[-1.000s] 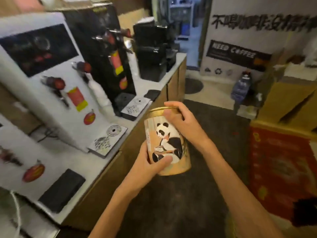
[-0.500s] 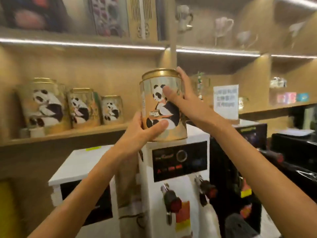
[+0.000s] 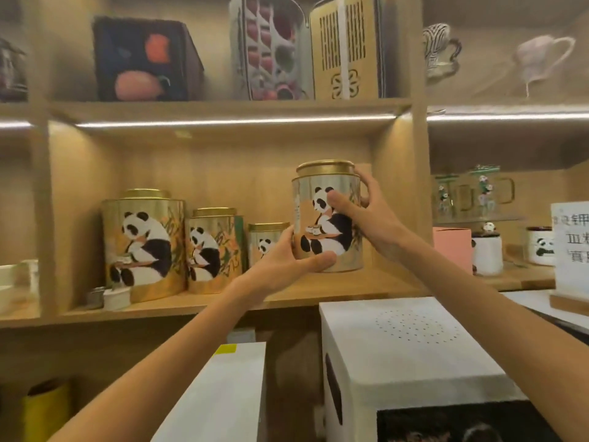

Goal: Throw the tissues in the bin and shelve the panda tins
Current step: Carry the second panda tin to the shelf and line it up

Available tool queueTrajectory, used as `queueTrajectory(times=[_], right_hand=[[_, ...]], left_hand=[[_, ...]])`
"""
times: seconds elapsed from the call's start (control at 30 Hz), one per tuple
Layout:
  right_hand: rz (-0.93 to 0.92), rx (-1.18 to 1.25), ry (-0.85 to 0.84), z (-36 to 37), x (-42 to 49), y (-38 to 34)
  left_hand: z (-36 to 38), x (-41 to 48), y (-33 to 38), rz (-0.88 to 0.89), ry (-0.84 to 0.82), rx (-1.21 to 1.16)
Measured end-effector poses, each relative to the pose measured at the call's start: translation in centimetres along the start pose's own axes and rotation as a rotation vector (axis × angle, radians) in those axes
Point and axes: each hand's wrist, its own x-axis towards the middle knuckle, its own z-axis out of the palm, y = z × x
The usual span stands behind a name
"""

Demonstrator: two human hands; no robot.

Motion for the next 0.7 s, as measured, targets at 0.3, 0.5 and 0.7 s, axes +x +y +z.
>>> queueTrajectory(times=[0.3, 0.5, 0.7], right_hand=[[0.353, -0.201, -0.217, -3.3, 7.2, 5.4], [0.376, -0.217, -0.213, -3.8, 9.7, 10.2], [0.414, -0.134, -0.241, -3.6, 10.2, 13.9]], left_hand=[[2.4, 8.2, -5.7, -0.064, 0.077, 0.076], [4.0, 12.1, -8.4, -0.178, 0.112, 0.191], [5.4, 13.2, -10.8, -0.312, 0.185, 0.228]])
